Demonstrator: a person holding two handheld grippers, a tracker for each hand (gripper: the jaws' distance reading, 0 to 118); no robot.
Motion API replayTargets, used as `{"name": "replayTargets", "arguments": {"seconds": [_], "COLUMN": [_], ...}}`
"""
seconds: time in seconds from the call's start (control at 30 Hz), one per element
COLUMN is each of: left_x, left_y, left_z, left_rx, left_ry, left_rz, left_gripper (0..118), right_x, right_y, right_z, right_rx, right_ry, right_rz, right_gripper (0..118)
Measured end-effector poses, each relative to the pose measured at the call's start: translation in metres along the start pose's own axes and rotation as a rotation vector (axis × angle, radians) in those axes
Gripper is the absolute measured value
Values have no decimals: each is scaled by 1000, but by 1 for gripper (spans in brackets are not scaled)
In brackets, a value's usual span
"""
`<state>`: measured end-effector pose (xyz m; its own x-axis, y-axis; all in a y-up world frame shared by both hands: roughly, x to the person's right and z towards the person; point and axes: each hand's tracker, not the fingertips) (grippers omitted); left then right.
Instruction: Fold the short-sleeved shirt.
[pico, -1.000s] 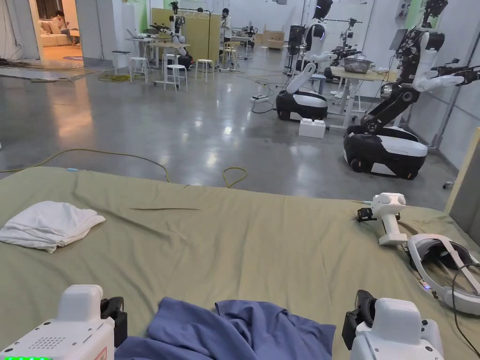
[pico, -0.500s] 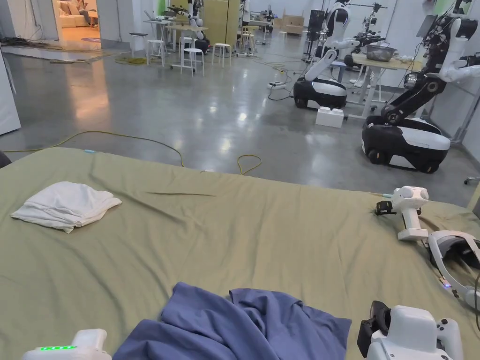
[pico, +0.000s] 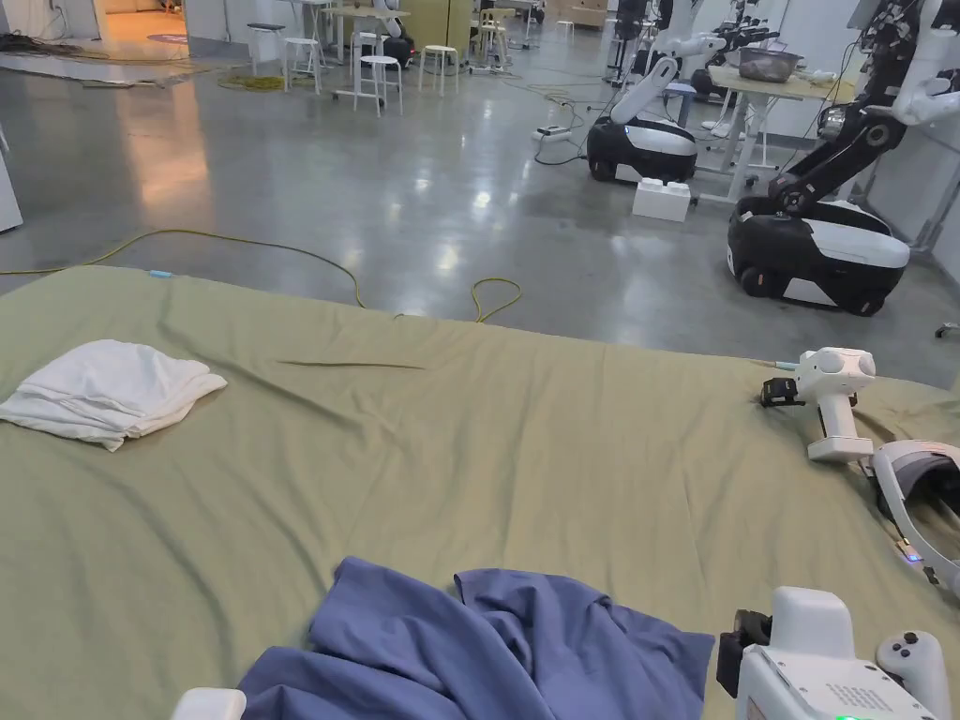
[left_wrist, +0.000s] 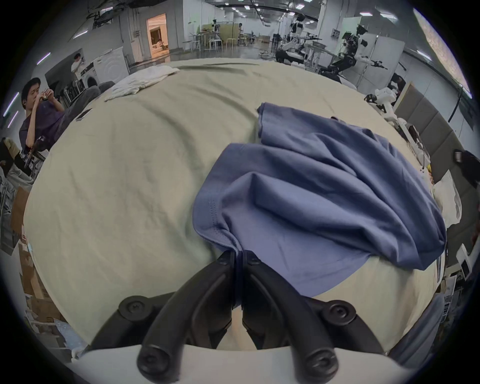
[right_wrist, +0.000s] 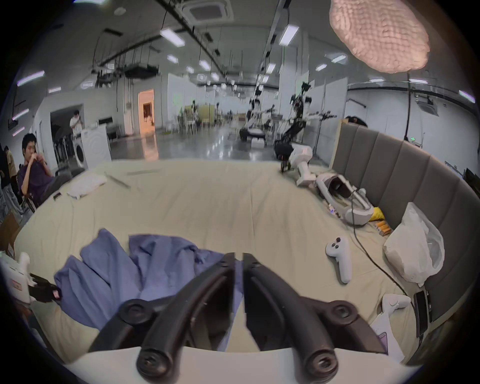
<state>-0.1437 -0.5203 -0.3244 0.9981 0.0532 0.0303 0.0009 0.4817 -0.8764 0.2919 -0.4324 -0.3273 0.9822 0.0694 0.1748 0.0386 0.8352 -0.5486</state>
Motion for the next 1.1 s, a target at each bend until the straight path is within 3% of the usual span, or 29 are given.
{"name": "replayTargets", "arguments": {"seconds": [0.1, 0.13, 0.3, 0.4, 0.47, 0.6, 0.77, 1.1], "left_x": [-4, -7, -14, -19, -17, -17, -15, -11], "left_y": [0, 1, 2, 1, 0, -3, -1, 25], "left_z": [8, 10, 16, 15, 17, 15, 25, 77], "left_rx": [38, 43, 62, 59, 56, 49, 79, 243], "left_ry": [-12, -17, -26, -27, -26, -25, -28, -45], "left_rz": [29, 37, 56, 64, 66, 67, 70, 57], "left_gripper": [5, 5, 5, 5, 5, 5, 5, 5], "right_x": [6, 8, 16, 14, 9, 5, 11, 42], "right_y": [8, 7, -4, -16, -22, -22, -18, 22], "right_z": [-40, -57, -135, -167, -174, -169, -144, -39], "right_rx": [-139, -184, -371, -462, -506, -466, -375, -161], "right_ry": [25, 22, 27, 70, 130, 100, 87, 45], "right_rz": [10, 6, 16, 10, -8, -10, 12, -20], "right_gripper": [55, 67, 67, 65, 44, 5, 3, 3]}}
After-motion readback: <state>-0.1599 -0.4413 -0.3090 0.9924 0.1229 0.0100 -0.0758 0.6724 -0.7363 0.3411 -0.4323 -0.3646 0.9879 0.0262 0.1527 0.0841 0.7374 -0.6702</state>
